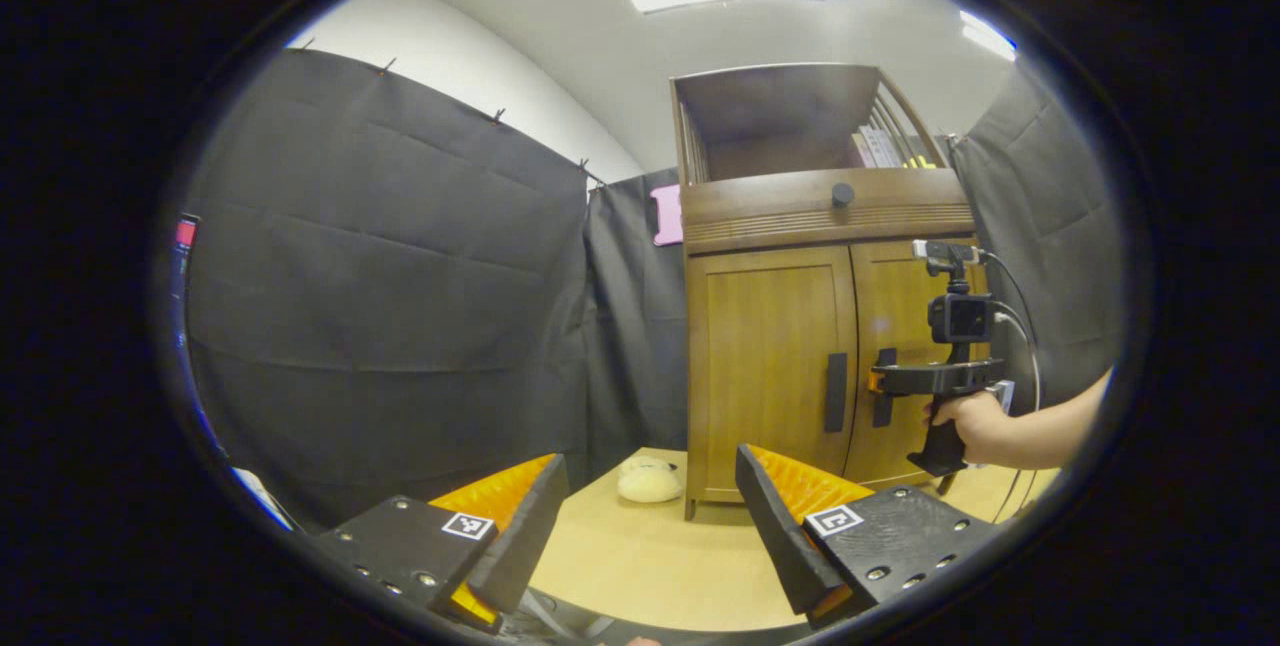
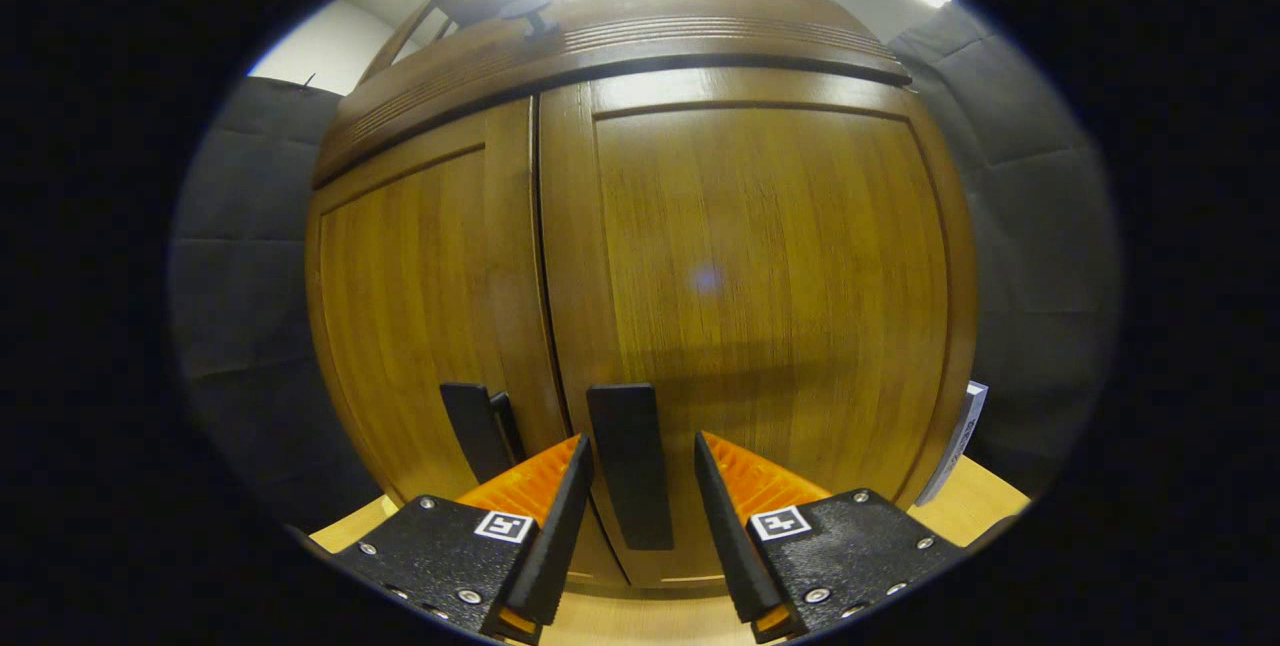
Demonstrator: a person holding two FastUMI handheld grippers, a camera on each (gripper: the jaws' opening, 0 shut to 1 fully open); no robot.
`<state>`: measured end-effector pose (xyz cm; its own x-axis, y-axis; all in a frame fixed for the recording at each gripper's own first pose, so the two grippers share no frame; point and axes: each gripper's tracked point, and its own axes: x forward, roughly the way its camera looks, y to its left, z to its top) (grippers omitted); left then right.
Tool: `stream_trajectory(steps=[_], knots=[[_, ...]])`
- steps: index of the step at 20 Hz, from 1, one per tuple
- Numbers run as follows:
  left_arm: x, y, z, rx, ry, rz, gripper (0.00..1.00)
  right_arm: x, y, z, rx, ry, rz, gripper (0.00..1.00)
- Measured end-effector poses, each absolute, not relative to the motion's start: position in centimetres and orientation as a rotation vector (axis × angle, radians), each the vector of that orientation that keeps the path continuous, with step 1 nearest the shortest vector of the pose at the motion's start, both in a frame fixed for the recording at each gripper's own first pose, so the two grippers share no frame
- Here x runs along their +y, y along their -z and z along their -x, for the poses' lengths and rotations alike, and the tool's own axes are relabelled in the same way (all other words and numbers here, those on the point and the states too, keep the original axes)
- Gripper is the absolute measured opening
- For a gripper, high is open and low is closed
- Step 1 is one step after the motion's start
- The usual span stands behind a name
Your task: Open the right door of the double-door shoe cabinet with the right hand, and open the left door with the left hand.
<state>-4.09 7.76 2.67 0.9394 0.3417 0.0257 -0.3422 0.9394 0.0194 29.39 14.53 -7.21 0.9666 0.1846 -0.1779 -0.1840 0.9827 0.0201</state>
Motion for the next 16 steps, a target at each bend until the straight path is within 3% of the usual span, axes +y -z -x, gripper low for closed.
stream_trajectory(steps=[2,3,9,15,16], knots=[[7.9,-2.7,4.2,-0.023,-0.359,-0.03,1.0,14.8,8.1,-29.8,0.194,-0.207,-0.021,0.57],[7.9,-2.7,4.3,-0.025,-0.363,-0.033,1.0,14.7,8.5,-29.8,0.205,-0.214,-0.025,0.47],[7.8,-2.6,4.4,-0.024,-0.359,-0.023,1.0,14.8,8.6,-29.5,0.206,-0.222,0.014,0.23],[7.7,-2.6,4.3,-0.047,-0.34,-0.03,1.0,13.8,6.6,-27.1,0.192,-0.23,0.023,0.19],[7.7,-2.7,4.2,-0.048,-0.336,-0.027,0.96,13.5,6.1,-26.7,0.189,-0.233,0.021,0.2]])
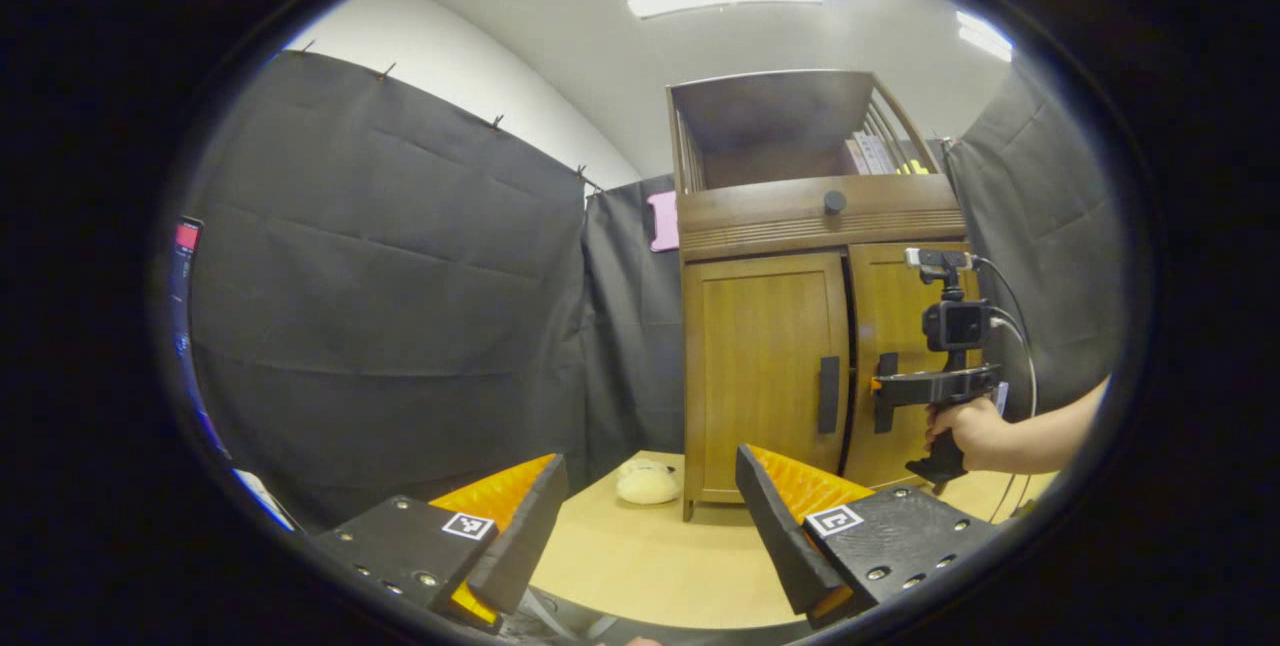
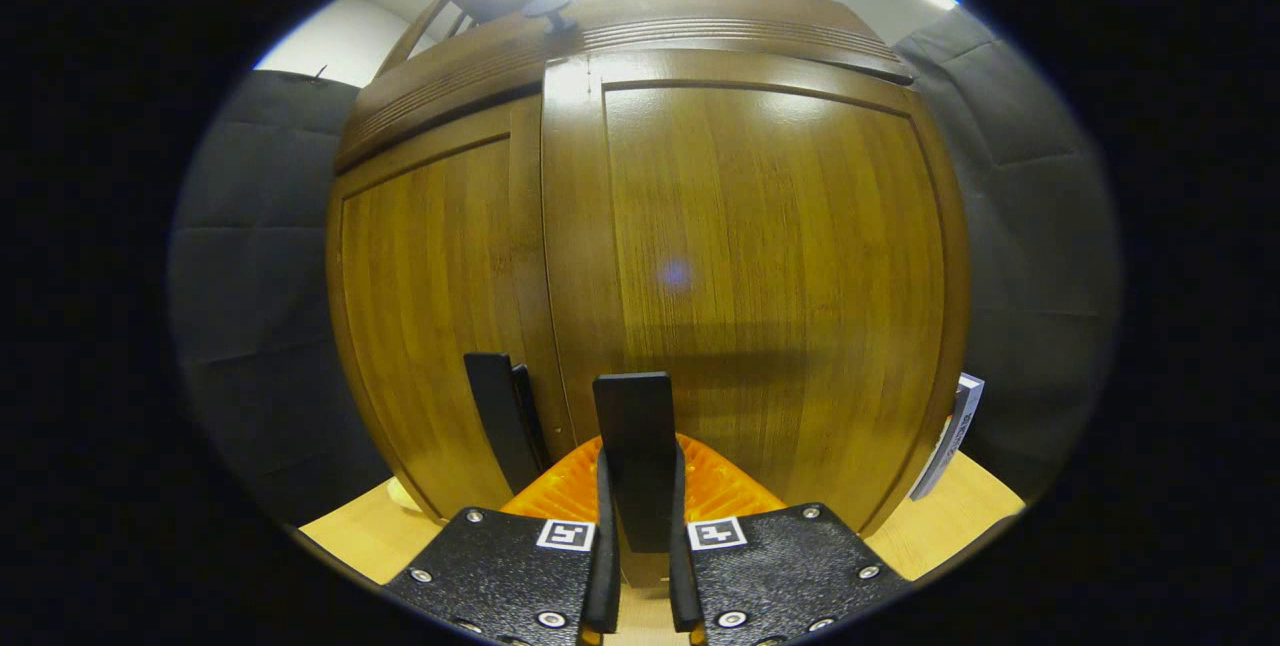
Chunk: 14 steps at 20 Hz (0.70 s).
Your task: Open the right door of the double-door shoe cabinet with the right hand, and open the left door with the left hand.
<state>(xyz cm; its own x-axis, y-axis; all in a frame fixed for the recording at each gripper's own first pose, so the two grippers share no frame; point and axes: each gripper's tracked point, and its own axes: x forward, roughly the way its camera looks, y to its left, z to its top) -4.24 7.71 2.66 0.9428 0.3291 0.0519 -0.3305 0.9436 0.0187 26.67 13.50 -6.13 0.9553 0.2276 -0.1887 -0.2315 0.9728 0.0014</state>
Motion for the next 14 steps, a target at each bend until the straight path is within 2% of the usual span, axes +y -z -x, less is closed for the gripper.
stream_trajectory(steps=[3,4,7,8,14], knots=[[7.5,-2.5,4.3,-0.051,-0.322,-0.021,0.96,12.1,5.0,-25.2,0.188,-0.235,0.024,0.2],[7.5,-2.6,4.3,-0.054,-0.316,-0.021,1.0,11.6,4.7,-24.7,0.188,-0.233,0.022,0.2],[7.3,-2.6,4.2,-0.062,-0.291,-0.022,1.0,10.5,4.6,-22.9,0.191,-0.228,0.017,0.19],[7.2,-2.6,4.2,-0.063,-0.282,-0.022,0.96,10.1,4.6,-22.3,0.191,-0.227,0.018,0.2],[6.5,-2.6,4.3,-0.081,-0.208,-0.021,0.96,7.2,3.8,-19.1,0.187,-0.216,0.016,0.19]])
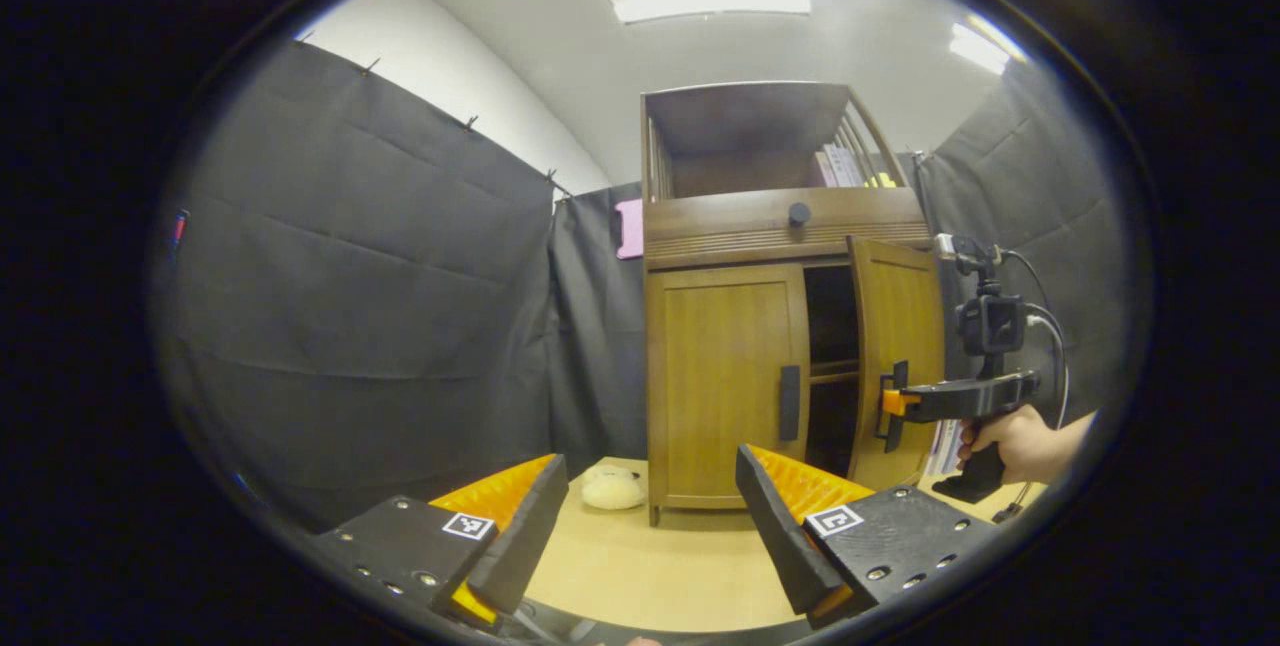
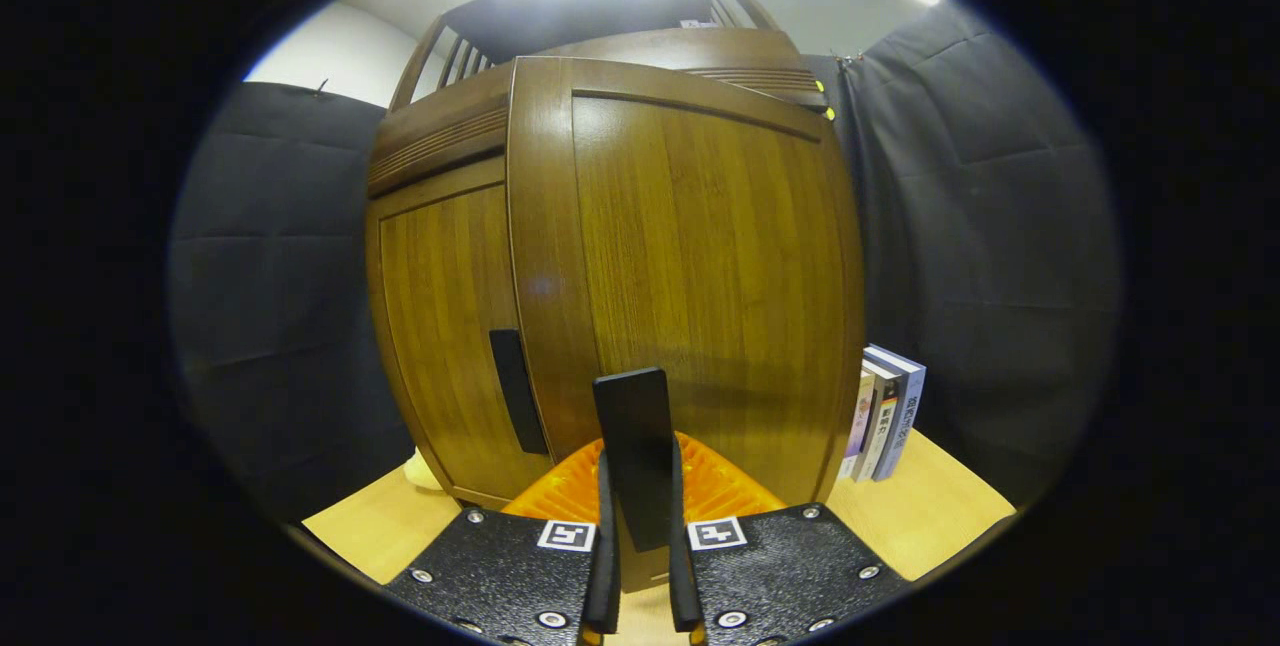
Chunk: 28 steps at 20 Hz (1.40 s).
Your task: Open the right door of the double-door shoe cabinet with the right hand, and open the left door with the left hand.
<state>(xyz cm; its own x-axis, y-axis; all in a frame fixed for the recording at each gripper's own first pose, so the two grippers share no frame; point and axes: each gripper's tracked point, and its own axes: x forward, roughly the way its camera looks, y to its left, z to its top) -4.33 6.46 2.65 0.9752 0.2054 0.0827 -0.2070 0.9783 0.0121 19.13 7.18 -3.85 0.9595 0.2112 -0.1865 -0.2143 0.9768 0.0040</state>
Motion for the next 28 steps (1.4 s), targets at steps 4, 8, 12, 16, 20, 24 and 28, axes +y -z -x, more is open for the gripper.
stream_trajectory(steps=[4,8,12,16,20,24,28], knots=[[5.7,-2.7,4.4,-0.083,-0.144,-0.014,1.0,5.1,3.4,-16.9,0.181,-0.203,0.013,0.19],[4.9,-2.8,4.5,-0.08,-0.077,-0.001,1.0,2.5,2.9,-15.4,0.179,-0.179,0.008,0.18],[3.9,-2.9,4.8,-0.081,-0.013,0.004,1.0,-0.2,2.5,-14.0,0.176,-0.146,-0.005,0.15],[3.0,-3.0,5.1,-0.087,0.046,0.01,1.0,-2.4,2.3,-13.3,0.186,-0.131,0.001,0.14],[2.4,-2.9,4.9,-0.075,0.092,0.009,1.0,-4.5,2.0,-12.7,0.191,-0.106,-0.005,0.13],[2.2,-3.3,4.7,-0.09,0.117,0.0,1.0,-7.1,2.0,-12.0,0.19,-0.072,0.002,0.13],[2.0,-3.2,4.4,-0.078,0.134,0.008,0.96,-9.5,1.7,-11.4,0.186,-0.03,0.022,0.12]])
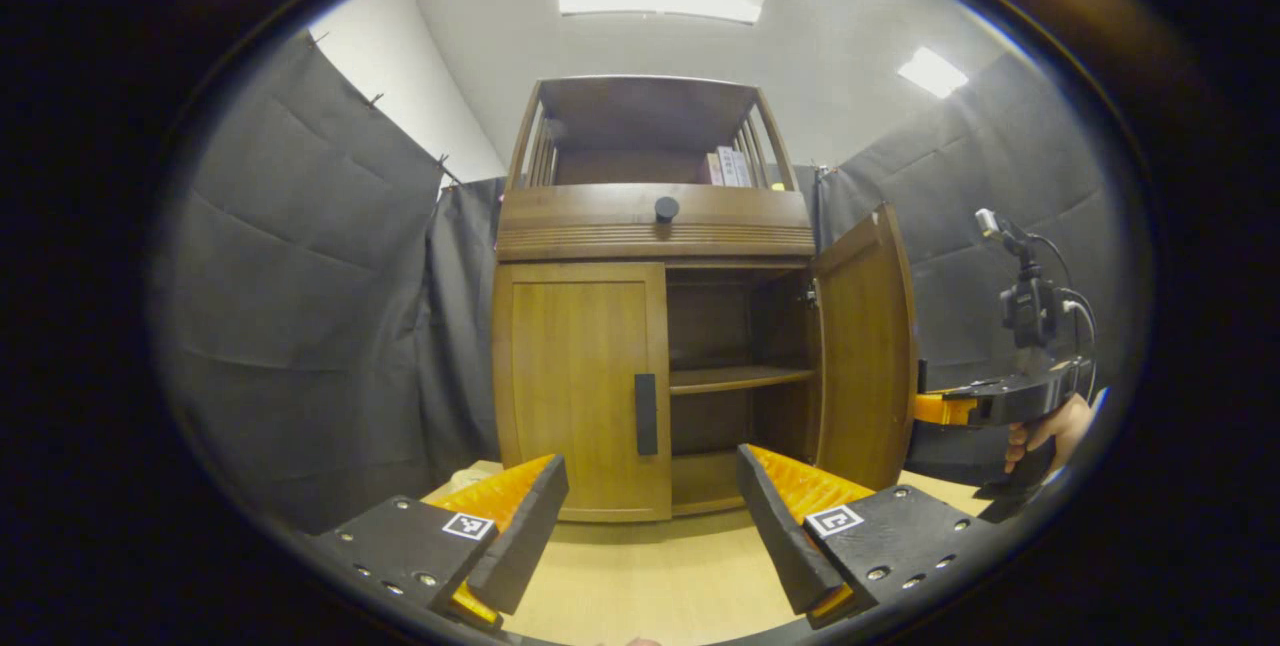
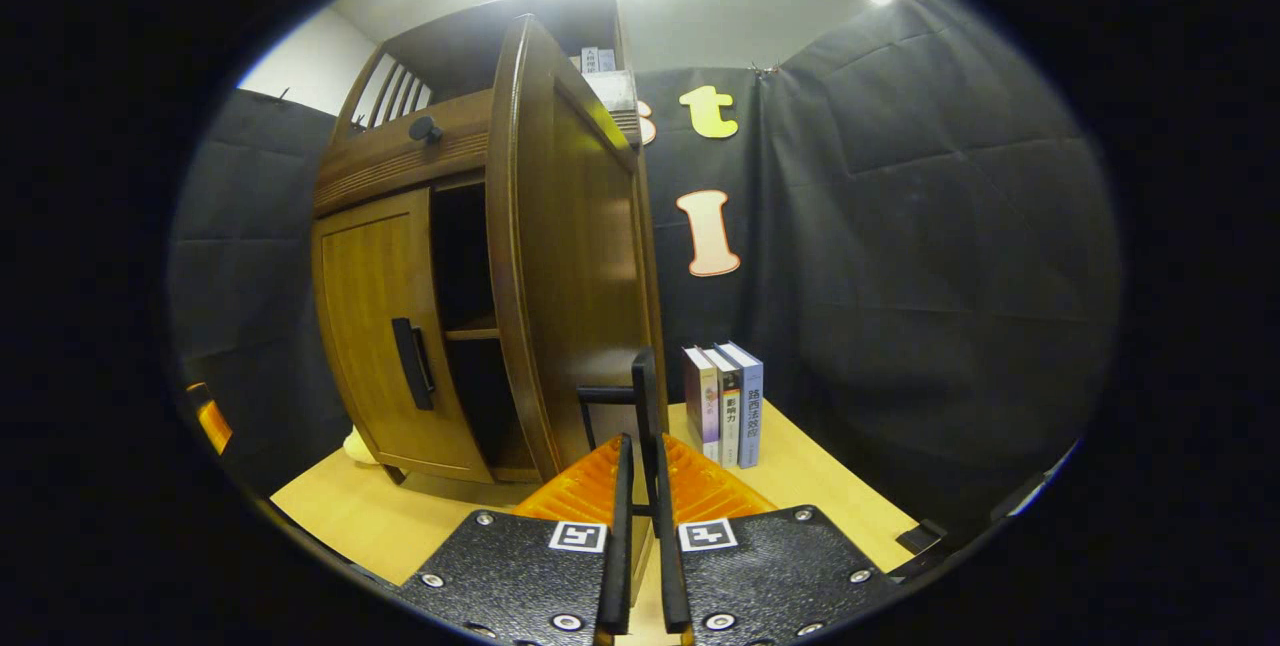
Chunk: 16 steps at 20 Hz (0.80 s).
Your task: Open the right door of the double-door shoe cabinet with the right hand, and open the left door with the left hand.
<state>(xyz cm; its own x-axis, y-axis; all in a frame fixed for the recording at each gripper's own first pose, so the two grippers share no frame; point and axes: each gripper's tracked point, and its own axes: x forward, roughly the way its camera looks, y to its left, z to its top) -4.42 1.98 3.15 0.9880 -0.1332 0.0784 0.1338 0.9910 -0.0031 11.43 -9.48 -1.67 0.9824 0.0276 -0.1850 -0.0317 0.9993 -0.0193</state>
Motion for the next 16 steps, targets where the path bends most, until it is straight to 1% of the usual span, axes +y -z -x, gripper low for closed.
stream_trajectory(steps=[6,7,8,12,13,14,15,16], knots=[[1.7,-2.8,4.1,-0.069,0.147,0.007,0.96,-12.1,1.3,-10.4,0.166,0.003,0.049,0.12],[1.8,-2.8,4.1,-0.066,0.15,0.009,0.96,-12.7,1.2,-10.2,0.158,0.018,0.06,0.01],[1.8,-2.9,4.1,-0.067,0.152,0.006,0.96,-13.5,1.0,-10.0,0.151,0.032,0.067,0.06],[1.7,-2.9,3.9,-0.072,0.159,-0.007,1.0,-16.1,0.6,-9.3,0.14,0.091,0.051,0.05],[1.7,-2.7,3.8,-0.072,0.161,-0.003,1.0,-16.2,0.4,-9.3,0.134,0.082,0.035,0.05],[1.6,-2.7,3.7,-0.073,0.162,-0.003,0.96,-16.1,0.1,-9.0,0.13,0.074,0.02,0.06],[1.6,-2.8,3.8,-0.075,0.163,-0.007,0.96,-16.1,0.0,-8.8,0.124,0.074,0.023,0.06],[1.6,-2.9,3.7,-0.079,0.162,-0.014,1.0,-16.1,-0.3,-8.6,0.117,0.07,0.033,0.06]])
